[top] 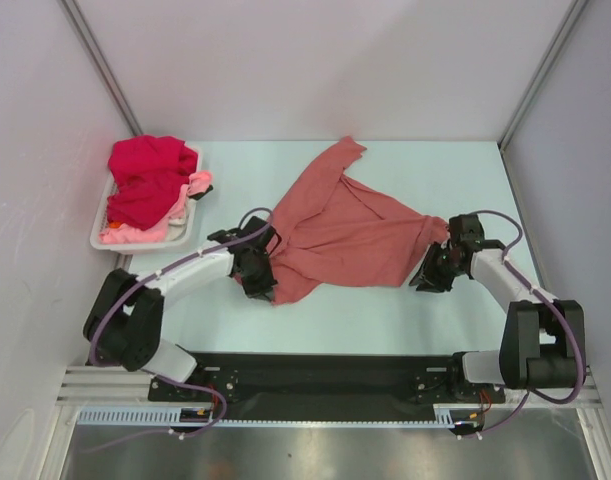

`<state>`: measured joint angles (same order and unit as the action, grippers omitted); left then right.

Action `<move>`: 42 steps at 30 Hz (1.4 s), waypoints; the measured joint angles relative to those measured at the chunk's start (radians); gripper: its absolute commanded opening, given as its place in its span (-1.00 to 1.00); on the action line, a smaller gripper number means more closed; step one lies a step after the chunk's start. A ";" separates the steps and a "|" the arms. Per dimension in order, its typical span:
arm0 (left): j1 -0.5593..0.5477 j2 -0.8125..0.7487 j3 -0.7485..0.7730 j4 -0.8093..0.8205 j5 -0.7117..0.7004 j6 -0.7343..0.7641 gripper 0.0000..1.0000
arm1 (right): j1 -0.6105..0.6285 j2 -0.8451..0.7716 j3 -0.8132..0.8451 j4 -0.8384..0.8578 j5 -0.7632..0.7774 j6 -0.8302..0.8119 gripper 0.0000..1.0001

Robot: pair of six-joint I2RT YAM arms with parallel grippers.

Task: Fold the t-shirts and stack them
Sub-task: Flatten the tshirt out

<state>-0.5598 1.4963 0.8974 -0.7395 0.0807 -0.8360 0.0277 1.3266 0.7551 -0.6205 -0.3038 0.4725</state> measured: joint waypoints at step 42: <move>-0.001 -0.048 0.298 -0.084 -0.112 0.324 -1.00 | 0.064 0.064 0.081 -0.031 0.172 0.076 -1.00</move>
<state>-0.5610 1.4487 1.1954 -0.8234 -0.0315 -0.5121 0.0917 1.3911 0.8364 -0.6514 -0.1314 0.5480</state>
